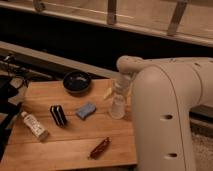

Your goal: Place the ceramic cup over the eraser

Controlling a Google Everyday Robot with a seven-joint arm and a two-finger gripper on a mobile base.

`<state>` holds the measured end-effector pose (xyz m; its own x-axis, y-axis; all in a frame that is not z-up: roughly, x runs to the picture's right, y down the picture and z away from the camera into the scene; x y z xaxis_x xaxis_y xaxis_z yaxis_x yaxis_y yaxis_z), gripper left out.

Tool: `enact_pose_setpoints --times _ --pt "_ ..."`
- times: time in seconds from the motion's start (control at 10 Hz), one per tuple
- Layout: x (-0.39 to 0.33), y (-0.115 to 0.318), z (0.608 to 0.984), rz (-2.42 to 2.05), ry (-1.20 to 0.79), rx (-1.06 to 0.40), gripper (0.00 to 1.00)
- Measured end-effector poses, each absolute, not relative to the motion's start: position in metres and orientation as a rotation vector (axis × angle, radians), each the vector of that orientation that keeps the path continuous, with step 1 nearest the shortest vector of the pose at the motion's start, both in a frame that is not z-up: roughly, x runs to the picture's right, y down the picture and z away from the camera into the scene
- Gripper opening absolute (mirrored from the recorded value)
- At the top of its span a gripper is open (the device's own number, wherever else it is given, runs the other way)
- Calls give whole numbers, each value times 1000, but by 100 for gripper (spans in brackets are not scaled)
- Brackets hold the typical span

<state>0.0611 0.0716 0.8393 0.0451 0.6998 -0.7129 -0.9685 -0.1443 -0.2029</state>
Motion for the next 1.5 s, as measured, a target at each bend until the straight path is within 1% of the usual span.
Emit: enact_pose_setpoints --times 0.1,0.3,0.6,0.7,1.1,1.5 --pt "64 74 841 1524 452 -824 53" --pt "68 77 840 1527 508 -820 31" --pt "75 84 836 1534 551 -821 4" --pt "75 85 836 1531 559 -823 0" --pt "72 88 832 1531 555 -832 0" --pt "59 79 823 1522 498 -839 0"
